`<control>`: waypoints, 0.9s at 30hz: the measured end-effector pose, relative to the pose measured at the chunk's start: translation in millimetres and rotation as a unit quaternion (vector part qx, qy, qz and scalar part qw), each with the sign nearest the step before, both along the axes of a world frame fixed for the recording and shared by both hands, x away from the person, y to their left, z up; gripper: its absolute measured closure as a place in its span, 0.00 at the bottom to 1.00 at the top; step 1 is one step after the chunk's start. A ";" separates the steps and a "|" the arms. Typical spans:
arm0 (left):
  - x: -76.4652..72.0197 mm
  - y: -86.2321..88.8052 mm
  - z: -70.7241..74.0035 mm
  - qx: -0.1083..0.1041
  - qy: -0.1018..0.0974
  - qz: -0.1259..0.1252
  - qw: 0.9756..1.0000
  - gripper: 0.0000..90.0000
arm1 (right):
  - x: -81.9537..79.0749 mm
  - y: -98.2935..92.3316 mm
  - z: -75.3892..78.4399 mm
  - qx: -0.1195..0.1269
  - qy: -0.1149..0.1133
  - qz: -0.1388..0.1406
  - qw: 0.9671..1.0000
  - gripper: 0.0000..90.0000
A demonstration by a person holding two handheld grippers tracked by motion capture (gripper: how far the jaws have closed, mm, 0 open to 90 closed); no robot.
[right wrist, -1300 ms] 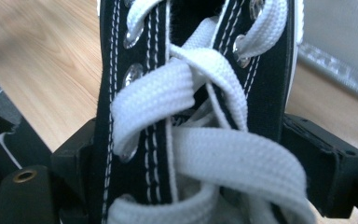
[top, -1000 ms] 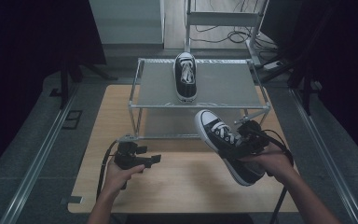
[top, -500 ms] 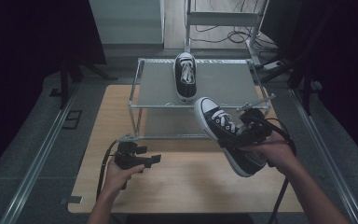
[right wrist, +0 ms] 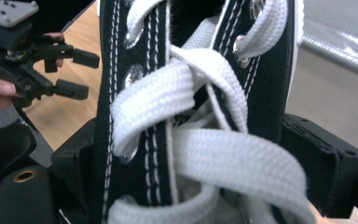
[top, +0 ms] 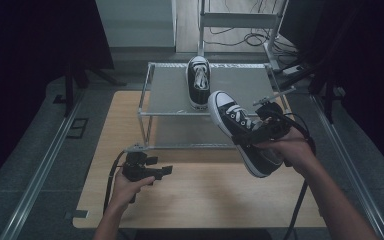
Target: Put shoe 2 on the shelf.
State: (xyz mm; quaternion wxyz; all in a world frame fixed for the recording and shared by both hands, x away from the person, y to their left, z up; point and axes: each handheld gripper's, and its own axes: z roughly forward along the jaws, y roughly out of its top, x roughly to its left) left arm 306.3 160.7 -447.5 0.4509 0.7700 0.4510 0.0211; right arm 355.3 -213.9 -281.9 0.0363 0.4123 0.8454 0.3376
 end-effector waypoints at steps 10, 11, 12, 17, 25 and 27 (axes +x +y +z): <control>0.4 -0.4 -0.3 -0.001 0.002 -0.001 1.000 0.24 | 17.2 6.0 8.4 0.006 0.001 -0.014 1.000 0.16; 0.4 -0.4 -0.4 0.000 0.001 -0.001 1.000 0.24 | 18.7 6.7 8.8 0.006 0.002 -0.016 1.000 0.16; 0.4 -0.2 -0.4 -0.001 0.002 -0.002 1.000 0.24 | 20.3 7.3 9.2 0.006 0.002 -0.018 1.000 0.16; 0.7 0.3 -0.4 0.000 0.002 -0.001 1.000 0.24 | 28.4 9.0 10.1 0.006 0.006 -0.026 1.000 0.16; 1.1 -0.2 -1.0 -0.001 0.002 -0.001 1.000 0.24 | 43.0 11.9 13.7 0.006 0.009 -0.040 0.999 0.16; 1.1 -0.4 -1.1 0.001 0.003 -0.002 1.000 0.24 | 46.9 13.2 15.0 0.006 0.008 -0.045 0.999 0.16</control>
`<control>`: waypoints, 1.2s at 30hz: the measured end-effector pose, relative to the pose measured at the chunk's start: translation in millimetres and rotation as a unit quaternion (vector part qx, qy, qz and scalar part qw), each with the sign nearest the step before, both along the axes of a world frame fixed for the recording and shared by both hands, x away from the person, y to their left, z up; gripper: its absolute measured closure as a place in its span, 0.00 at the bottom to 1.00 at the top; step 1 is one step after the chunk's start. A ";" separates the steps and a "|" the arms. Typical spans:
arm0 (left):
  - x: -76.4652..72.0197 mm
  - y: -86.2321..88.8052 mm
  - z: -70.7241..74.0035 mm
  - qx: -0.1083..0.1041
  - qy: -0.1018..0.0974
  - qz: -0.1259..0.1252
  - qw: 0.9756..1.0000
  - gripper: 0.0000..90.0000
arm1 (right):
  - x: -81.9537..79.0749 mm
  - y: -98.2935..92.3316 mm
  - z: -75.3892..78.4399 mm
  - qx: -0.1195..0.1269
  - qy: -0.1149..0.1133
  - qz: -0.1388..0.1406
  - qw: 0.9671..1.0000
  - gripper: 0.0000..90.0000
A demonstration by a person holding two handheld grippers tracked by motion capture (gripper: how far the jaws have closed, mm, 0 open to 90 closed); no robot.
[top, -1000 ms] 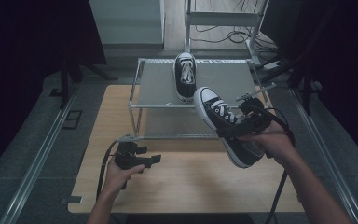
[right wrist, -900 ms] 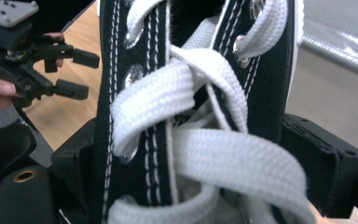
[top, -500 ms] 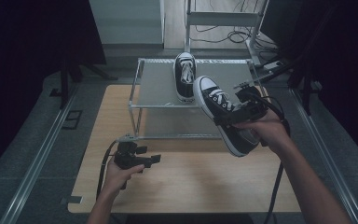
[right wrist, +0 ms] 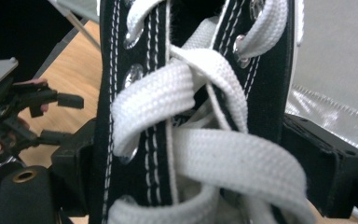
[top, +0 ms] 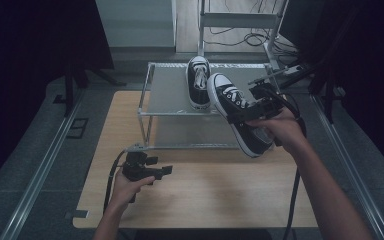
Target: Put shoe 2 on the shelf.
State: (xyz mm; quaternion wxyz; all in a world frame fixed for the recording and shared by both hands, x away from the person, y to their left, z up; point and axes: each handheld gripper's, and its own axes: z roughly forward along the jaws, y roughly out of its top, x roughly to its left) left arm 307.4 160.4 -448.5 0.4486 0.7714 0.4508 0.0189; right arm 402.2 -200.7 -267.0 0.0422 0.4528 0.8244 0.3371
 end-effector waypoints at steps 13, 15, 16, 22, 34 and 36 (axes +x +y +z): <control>0.1 3.8 0.7 -0.005 -0.001 0.003 1.000 0.24 | 26.2 7.8 5.2 0.003 0.007 -0.035 0.999 0.16; 0.1 4.2 0.9 -0.005 -0.001 0.003 1.000 0.24 | 30.1 8.7 6.0 0.003 0.007 -0.041 0.999 0.17; 0.1 4.2 1.1 -0.005 -0.001 0.003 1.000 0.24 | 31.9 9.2 6.5 0.003 0.007 -0.044 0.999 0.17; 0.3 4.8 1.2 -0.007 -0.001 0.002 1.000 0.24 | 43.2 14.4 9.6 0.002 0.009 -0.057 0.998 0.17; -0.9 6.3 3.0 -0.014 -0.006 0.006 1.000 0.25 | 65.6 23.4 11.3 0.005 0.019 -0.096 0.995 0.17; -1.1 6.9 3.2 -0.014 -0.006 0.007 1.000 0.25 | 69.0 24.7 11.7 0.004 0.021 -0.102 0.995 0.17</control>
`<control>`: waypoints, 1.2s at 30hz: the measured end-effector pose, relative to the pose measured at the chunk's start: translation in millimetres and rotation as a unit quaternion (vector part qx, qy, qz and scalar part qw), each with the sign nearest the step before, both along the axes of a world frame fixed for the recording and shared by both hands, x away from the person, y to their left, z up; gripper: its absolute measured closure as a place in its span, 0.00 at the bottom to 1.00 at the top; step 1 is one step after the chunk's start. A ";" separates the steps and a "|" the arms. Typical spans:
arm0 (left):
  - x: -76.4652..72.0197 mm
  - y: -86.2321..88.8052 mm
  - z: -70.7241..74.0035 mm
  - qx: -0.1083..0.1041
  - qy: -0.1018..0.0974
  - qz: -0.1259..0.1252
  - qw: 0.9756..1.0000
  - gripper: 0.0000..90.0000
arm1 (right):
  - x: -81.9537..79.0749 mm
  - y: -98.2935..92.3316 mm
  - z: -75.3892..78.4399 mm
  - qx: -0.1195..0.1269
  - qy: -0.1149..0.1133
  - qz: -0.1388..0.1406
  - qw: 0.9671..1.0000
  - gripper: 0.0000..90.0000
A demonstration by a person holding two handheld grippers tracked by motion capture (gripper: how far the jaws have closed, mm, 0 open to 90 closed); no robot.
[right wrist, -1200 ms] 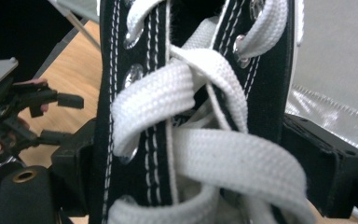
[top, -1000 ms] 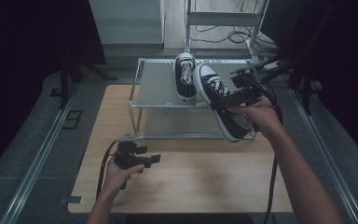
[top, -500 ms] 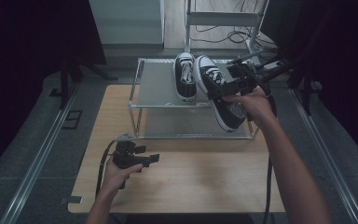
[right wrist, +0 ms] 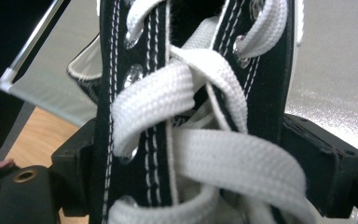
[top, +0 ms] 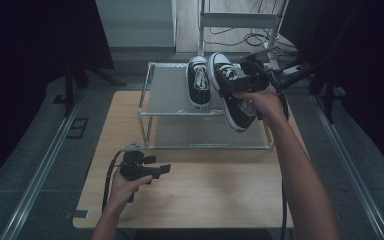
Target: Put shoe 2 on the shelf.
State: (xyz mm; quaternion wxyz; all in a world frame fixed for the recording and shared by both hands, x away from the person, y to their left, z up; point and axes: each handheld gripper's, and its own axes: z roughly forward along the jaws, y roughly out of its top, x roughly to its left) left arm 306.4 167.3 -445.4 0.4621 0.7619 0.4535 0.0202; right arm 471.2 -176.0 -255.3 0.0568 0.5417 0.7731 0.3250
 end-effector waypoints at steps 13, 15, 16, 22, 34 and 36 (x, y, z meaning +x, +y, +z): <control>0.7 2.0 -0.3 -0.004 0.001 0.000 1.000 0.25 | 21.4 12.4 1.5 0.011 0.009 -0.041 0.999 0.17; 0.5 2.7 -0.4 -0.004 0.002 0.000 1.000 0.25 | 24.3 13.9 1.4 0.015 0.012 -0.047 0.999 0.17; 0.6 3.4 -0.3 -0.005 0.002 0.000 1.000 0.25 | 25.7 14.7 1.4 0.016 0.013 -0.050 0.999 0.17; -0.5 6.2 0.7 -0.010 0.001 0.005 1.000 0.25 | 33.1 17.6 1.2 0.020 0.018 -0.065 0.998 0.17; -0.6 7.7 0.5 -0.009 -0.001 0.005 1.000 0.25 | 52.6 18.3 -5.8 0.043 0.025 -0.110 0.993 0.17; -0.5 8.4 0.4 -0.010 0.000 0.005 1.000 0.25 | 56.7 18.3 -8.1 0.046 0.027 -0.117 0.992 0.17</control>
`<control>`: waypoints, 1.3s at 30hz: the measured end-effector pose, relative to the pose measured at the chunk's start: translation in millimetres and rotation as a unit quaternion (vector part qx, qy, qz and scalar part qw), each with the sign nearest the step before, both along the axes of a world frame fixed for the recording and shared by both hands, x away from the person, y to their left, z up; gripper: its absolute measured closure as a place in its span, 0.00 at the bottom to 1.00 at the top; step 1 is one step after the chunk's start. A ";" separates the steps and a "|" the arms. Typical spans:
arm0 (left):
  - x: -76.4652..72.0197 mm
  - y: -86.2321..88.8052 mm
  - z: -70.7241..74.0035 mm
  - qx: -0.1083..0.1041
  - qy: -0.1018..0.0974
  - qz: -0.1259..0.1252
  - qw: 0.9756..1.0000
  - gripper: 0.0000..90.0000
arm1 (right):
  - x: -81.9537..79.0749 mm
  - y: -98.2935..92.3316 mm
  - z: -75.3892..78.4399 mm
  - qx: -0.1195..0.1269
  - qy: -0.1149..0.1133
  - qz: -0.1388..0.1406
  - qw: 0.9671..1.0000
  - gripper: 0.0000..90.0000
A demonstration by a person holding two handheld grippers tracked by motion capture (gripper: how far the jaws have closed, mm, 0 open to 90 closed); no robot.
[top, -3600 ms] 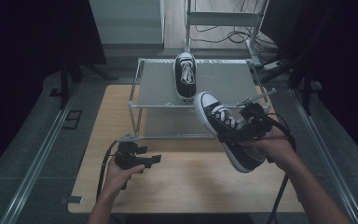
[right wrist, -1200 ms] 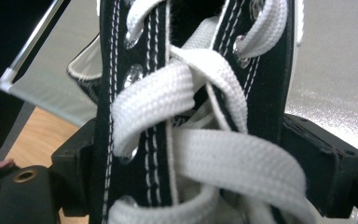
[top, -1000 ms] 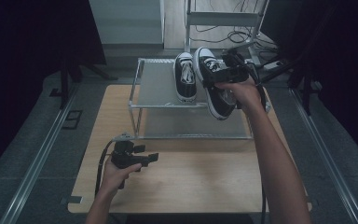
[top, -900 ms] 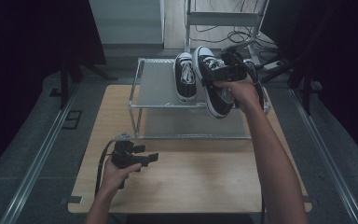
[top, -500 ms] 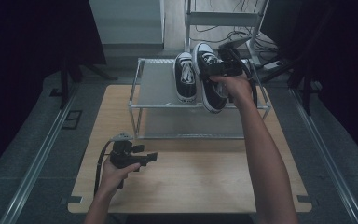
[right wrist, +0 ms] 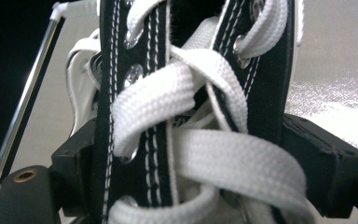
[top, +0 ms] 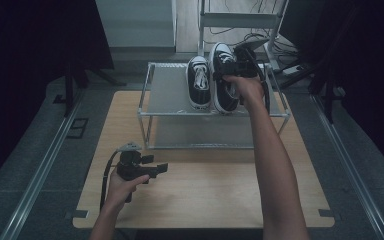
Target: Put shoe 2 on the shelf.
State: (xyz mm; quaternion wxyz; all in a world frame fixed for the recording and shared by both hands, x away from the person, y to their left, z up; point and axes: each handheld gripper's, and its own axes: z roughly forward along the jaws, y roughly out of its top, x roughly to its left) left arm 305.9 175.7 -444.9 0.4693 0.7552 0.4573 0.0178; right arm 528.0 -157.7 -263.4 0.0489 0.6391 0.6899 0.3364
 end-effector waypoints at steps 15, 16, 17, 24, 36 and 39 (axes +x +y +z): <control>0.4 7.9 -0.1 -0.005 -0.001 0.011 1.000 0.25 | 25.0 -2.7 -18.2 -0.002 0.022 -0.045 0.999 0.17; 0.5 8.3 -0.2 -0.005 -0.001 0.012 1.000 0.25 | 26.4 -2.9 -19.7 -0.001 0.024 -0.047 0.999 0.17; 0.6 8.8 -0.2 -0.004 0.000 0.013 1.000 0.25 | 27.8 -3.0 -20.6 0.000 0.029 -0.050 0.998 0.17; -0.5 10.9 -0.1 -0.007 0.000 0.017 1.000 0.25 | 35.5 -6.3 -24.0 0.007 0.036 -0.067 0.997 0.16; -0.3 9.9 -3.4 -0.005 0.004 0.017 1.000 0.25 | 48.9 2.5 -28.6 -0.022 0.074 -0.067 0.995 0.16; -0.3 10.5 -3.9 -0.004 0.005 0.019 1.000 0.25 | 51.1 1.9 -31.1 -0.022 0.084 -0.076 0.993 0.15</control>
